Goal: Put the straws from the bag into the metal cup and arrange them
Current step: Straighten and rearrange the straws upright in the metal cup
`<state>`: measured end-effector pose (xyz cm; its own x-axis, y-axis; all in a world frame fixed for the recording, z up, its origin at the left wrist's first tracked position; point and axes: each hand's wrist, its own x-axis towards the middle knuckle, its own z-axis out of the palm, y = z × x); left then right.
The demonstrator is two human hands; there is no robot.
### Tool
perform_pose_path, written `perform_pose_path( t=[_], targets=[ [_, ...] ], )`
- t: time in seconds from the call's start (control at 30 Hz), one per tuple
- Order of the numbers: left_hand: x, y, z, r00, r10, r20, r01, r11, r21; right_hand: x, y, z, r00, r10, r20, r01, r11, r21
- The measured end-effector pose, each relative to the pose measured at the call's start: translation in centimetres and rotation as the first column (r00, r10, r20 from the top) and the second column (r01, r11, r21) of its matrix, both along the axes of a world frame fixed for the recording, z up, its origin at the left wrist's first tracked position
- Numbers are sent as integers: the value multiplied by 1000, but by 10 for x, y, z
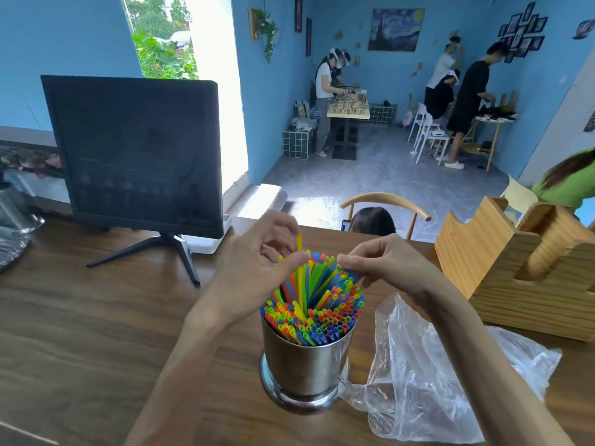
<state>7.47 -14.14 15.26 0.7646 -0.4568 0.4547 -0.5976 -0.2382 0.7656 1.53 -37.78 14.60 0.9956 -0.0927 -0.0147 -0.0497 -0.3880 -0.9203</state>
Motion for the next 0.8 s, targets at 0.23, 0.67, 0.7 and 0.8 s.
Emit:
perform_pose_path(
  t=[0.23, 0.67, 0.7, 0.8],
  targets=[
    [10, 6, 4, 986, -161, -52, 169, 947, 274, 4, -3, 11, 1000, -1, -28, 0, 1000, -12],
    [2, -26, 16, 979, -187, -77, 197, 967, 159, -8, 25, 91, 750, -283, 598, 109, 944, 310],
    [1, -26, 19, 977, -186, -105, 197, 976, 95, -11, 25, 94, 727, -294, 621, 92, 937, 336],
    [6, -15, 27, 977, -126, -169, 84, 968, -238, -19, 20, 91, 745, -281, 605, -10, 902, 432]
  ],
)
